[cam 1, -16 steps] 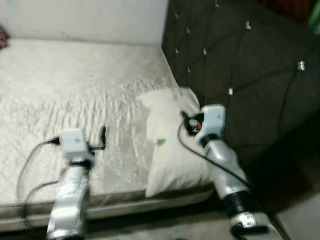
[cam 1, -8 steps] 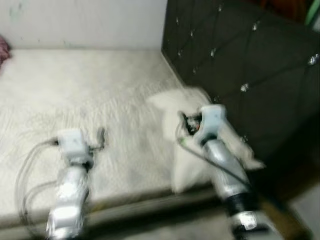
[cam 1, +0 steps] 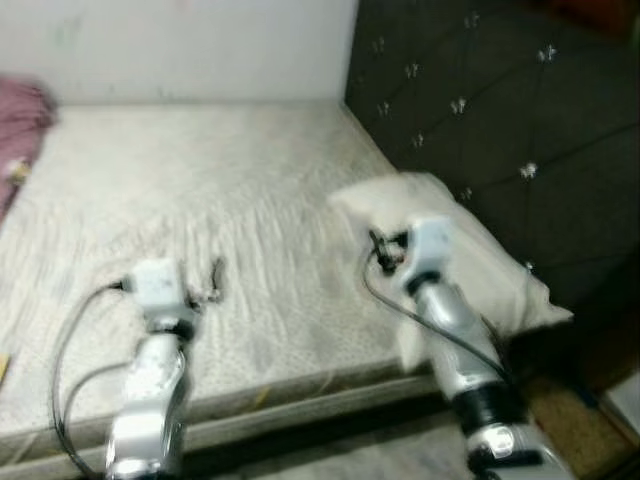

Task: Clean up the room

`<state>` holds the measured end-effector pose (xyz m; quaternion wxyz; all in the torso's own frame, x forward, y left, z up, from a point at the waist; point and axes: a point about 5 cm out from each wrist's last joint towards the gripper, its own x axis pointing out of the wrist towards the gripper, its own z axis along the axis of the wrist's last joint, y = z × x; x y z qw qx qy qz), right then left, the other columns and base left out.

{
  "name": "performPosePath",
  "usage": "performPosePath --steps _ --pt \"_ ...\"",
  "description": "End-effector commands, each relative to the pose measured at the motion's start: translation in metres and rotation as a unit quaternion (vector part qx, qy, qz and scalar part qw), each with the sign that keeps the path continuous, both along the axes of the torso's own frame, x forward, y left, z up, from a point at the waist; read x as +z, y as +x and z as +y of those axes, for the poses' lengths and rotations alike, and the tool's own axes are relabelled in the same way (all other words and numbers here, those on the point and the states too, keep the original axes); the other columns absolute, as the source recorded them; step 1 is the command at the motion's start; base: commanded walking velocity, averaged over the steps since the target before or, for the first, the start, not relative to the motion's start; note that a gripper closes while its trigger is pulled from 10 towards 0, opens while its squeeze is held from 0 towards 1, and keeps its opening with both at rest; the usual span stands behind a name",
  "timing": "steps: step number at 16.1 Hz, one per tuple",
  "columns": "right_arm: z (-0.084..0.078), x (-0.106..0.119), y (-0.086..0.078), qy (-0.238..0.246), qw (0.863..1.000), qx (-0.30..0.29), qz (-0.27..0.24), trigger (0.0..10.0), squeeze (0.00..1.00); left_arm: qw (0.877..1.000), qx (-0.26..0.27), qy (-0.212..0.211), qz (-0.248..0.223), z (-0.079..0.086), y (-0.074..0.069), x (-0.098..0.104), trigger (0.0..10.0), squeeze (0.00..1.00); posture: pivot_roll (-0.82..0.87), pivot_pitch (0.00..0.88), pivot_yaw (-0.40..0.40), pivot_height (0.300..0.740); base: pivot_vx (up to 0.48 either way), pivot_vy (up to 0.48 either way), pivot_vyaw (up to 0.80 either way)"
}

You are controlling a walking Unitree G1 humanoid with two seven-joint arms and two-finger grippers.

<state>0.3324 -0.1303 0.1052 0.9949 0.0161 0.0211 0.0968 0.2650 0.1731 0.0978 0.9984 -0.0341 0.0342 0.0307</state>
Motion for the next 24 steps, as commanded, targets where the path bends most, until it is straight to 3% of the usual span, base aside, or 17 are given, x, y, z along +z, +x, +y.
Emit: performPosePath --steps 1,24 --pt "0.0071 0.0078 0.0025 0.004 1.0 0.011 -0.014 10.0 0.0 1.0 0.007 0.007 -0.006 0.0063 0.0008 0.0039 10.0 0.0 0.03 0.0 -0.078 0.74 0.0 0.48 0.0" --pt "0.0083 0.0083 0.0049 -0.015 1.0 0.007 -0.02 10.0 0.0 1.0 0.012 -0.002 -0.008 0.0049 0.003 0.0049 10.0 0.0 0.02 0.0 -0.082 0.74 0.0 0.48 0.0"
